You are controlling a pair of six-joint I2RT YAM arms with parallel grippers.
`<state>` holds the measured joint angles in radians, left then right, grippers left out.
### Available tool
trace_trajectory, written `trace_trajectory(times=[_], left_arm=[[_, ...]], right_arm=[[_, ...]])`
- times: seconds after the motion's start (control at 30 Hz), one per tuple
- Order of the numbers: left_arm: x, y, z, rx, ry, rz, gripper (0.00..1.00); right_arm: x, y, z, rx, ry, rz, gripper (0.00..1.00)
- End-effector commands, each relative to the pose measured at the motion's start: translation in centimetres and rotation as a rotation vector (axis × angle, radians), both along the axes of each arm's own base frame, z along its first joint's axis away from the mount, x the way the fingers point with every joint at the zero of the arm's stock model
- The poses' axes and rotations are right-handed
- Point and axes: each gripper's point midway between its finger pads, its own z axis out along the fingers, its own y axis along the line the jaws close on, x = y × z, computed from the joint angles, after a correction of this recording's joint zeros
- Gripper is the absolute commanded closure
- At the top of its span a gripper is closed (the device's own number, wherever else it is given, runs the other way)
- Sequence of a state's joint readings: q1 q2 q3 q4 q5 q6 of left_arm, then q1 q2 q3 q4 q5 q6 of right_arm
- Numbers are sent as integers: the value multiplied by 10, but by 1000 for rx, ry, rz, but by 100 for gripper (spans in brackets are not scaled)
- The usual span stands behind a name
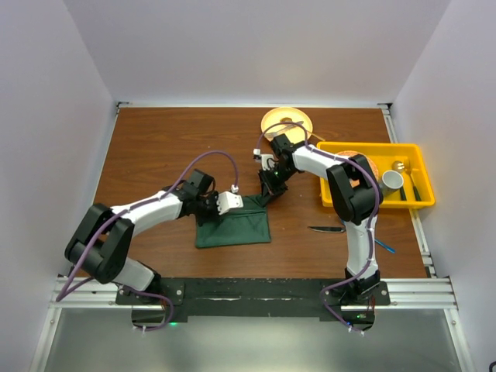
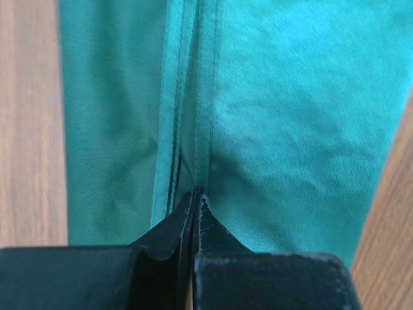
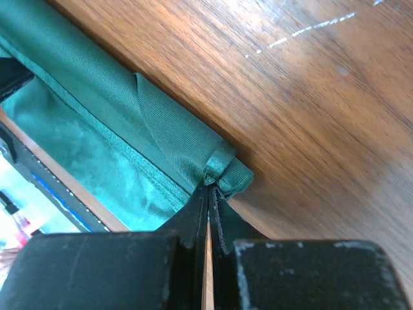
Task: Fold the napkin into a case and place the utensils inside
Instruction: Smooth out the 2/3-rectangle-folded napkin at the center of the board.
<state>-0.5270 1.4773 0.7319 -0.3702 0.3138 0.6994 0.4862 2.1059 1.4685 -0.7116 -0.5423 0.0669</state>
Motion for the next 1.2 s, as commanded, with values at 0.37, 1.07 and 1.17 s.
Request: trace_trajectory(times=[0.37,1.07,1.17], left_arm=[[39,-23,82,-314,74,188,68],[54,-26,43,-172,-13,101,58],[43,-39,44,-165,-22,40,53]], right_arm=[[13,-23,-51,-154,-82,-4,100],[53,-11,-31,-144,-179,7,100],[52,-9,-25,-131,-176,9,100]])
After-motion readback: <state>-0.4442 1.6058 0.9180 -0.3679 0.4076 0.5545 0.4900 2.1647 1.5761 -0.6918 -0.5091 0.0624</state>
